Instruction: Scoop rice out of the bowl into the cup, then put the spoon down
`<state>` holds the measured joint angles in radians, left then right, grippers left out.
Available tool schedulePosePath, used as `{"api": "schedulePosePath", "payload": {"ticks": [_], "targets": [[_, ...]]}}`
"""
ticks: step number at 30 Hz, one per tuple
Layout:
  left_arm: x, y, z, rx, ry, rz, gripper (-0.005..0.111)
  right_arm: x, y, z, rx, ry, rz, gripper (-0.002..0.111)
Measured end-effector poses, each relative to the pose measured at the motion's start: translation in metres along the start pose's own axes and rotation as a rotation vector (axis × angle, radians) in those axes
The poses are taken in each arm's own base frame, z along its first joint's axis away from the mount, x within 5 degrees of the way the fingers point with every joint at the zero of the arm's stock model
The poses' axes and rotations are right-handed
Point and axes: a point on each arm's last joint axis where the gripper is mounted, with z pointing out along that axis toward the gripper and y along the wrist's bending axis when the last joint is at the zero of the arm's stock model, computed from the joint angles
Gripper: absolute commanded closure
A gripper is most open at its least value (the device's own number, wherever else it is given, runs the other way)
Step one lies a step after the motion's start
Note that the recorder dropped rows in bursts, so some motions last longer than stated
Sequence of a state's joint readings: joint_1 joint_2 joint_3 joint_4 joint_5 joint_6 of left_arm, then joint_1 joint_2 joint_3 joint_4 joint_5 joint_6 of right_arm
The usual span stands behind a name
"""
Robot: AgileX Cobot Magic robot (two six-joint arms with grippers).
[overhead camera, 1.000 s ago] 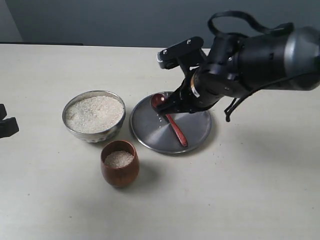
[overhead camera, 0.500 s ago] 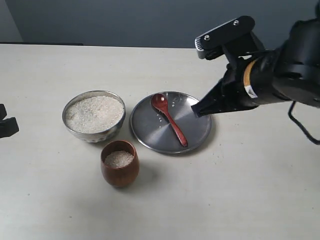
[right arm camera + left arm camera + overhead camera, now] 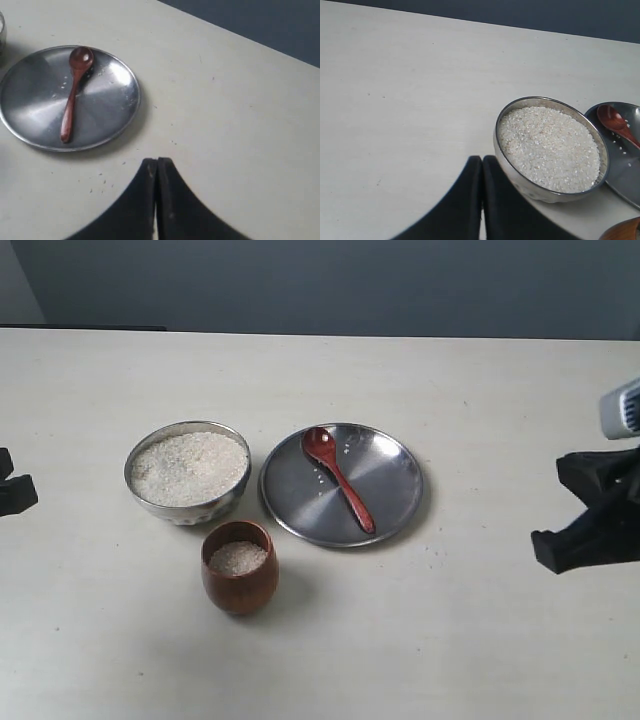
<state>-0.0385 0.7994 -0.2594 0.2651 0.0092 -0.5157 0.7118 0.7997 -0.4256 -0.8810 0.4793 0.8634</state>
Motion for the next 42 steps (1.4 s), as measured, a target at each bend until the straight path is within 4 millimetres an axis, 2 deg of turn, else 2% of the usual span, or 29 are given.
{"api": "schedulePosePath", "payload": {"ticks": [4,11,27,31,33,42], "targets": [[0.0,0.0,0.0,0.0,0.0,0.0,0.106,0.007,-0.007,-0.018,-0.005,-0.059,0.091,0.108],[0.0,0.0,0.0,0.0,0.0,0.0,0.106,0.015,-0.014,-0.02,0.068,0.012,0.116,0.108],[0.0,0.0,0.0,0.0,0.0,0.0,0.106,0.015,-0.015,-0.025,0.061,-0.004,0.137,0.108],[0.0,0.0,0.0,-0.001,0.002,0.0,0.106,0.015,-0.025,-0.038,0.084,-0.081,0.197,0.108],[0.0,0.0,0.0,-0.002,0.003,0.0,0.106,0.017,-0.032,-0.049,0.106,-0.125,0.285,0.108],[0.0,0.0,0.0,-0.002,0.003,0.0,0.106,0.025,-0.044,-0.072,0.146,-0.21,0.501,0.108]]}}
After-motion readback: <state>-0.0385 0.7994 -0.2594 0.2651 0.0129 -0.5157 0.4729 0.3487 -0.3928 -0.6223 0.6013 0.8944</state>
